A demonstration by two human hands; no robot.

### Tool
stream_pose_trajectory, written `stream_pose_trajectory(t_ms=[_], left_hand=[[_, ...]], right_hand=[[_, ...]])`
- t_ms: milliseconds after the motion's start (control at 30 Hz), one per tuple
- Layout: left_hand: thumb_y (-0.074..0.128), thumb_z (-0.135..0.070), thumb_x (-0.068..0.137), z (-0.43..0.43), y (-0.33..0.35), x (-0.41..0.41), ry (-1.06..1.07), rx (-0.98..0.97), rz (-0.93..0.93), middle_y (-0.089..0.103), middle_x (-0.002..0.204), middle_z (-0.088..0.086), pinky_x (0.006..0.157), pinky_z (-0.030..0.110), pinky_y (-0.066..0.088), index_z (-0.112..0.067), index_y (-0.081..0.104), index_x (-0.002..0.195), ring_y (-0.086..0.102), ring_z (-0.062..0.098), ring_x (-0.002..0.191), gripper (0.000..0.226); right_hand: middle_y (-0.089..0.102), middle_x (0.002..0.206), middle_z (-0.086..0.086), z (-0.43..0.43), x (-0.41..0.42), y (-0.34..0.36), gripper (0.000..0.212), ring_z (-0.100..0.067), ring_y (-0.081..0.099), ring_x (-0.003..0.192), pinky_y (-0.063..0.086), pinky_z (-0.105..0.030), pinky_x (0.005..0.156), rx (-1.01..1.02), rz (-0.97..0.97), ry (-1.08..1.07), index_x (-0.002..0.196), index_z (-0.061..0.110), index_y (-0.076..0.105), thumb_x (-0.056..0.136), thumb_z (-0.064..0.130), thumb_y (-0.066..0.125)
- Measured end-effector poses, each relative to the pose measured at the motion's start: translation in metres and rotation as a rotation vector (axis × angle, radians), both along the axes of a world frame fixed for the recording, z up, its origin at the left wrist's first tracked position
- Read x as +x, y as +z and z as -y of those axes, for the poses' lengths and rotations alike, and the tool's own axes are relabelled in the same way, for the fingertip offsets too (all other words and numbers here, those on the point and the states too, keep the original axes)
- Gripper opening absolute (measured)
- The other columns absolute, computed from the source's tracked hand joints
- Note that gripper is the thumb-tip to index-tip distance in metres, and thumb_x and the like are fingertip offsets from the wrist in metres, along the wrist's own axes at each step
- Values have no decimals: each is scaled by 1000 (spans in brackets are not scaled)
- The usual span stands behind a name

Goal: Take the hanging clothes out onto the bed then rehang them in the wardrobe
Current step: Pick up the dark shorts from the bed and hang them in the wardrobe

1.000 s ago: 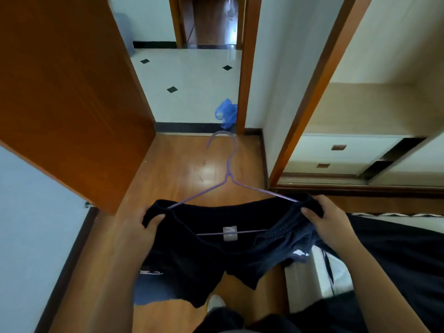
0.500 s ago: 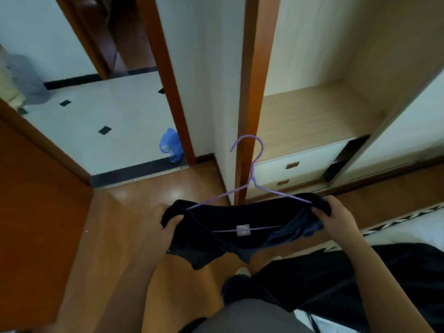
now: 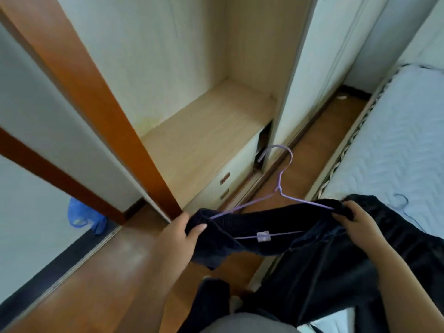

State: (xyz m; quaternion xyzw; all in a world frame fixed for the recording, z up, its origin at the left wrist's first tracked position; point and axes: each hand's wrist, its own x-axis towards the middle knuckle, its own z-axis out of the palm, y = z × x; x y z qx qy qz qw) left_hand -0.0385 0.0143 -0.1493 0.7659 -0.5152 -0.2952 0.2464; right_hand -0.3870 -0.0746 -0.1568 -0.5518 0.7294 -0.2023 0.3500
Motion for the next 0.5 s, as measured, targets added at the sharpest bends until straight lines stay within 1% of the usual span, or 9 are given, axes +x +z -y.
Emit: stream_pose_trajectory(t_ms=[33, 100, 200, 267, 333, 400, 500], left_hand=[[50, -44, 87, 14, 0, 0, -36, 2, 3, 62, 116, 3, 88, 43, 50, -16, 52, 121, 58, 21, 108, 44], [51, -41, 88, 41, 1, 0, -92, -20, 28, 63, 112, 3, 87, 43, 50, -14, 53, 119, 59, 23, 106, 41], [52, -38, 88, 76, 3, 2, -178, -110, 58, 64, 91, -1, 72, 37, 51, -16, 57, 103, 62, 20, 88, 27], [53, -35, 88, 97, 5, 2, -206, -152, 61, 63, 86, -2, 66, 31, 46, -16, 57, 98, 60, 19, 81, 23], [55, -32, 87, 118, 4, -1, -223, -223, 68, 63, 81, -1, 62, 29, 43, -13, 59, 93, 60, 20, 75, 20], [57, -30, 85, 136, 1, -7, -244, -267, 74, 64, 78, 3, 61, 33, 47, -10, 60, 91, 60, 22, 71, 22], [58, -30, 84, 162, -1, -16, -283, -301, 69, 66, 80, 7, 67, 41, 50, -6, 61, 96, 61, 24, 73, 27]], right_hand=[[56, 79, -8, -1, -2, 0, 16, -27, 52, 82, 36, -34, 70, -6, -4, -49, 83, 18, 52, 85, 5, 60], [55, 79, -8, -1, -4, 1, 14, -26, 52, 82, 35, -33, 70, -25, -23, -130, 86, 14, 51, 84, 4, 61], [51, 71, 0, 1, 1, 3, 14, -25, 50, 80, 34, -33, 69, -36, -60, -215, 85, 14, 49, 85, 5, 60], [50, 70, 0, 1, 3, 2, 14, -25, 49, 79, 33, -32, 70, -46, -85, -267, 84, 14, 48, 85, 6, 60], [51, 72, -4, -1, 4, 2, 13, -26, 50, 78, 33, -32, 69, -47, -104, -317, 85, 13, 48, 85, 7, 60], [51, 71, -4, -3, 3, 3, 12, -27, 50, 78, 34, -32, 68, -44, -111, -363, 85, 13, 49, 85, 8, 60], [49, 66, 2, -3, -2, 6, 12, -26, 49, 75, 33, -32, 67, -47, -113, -421, 84, 11, 49, 85, 8, 60]])
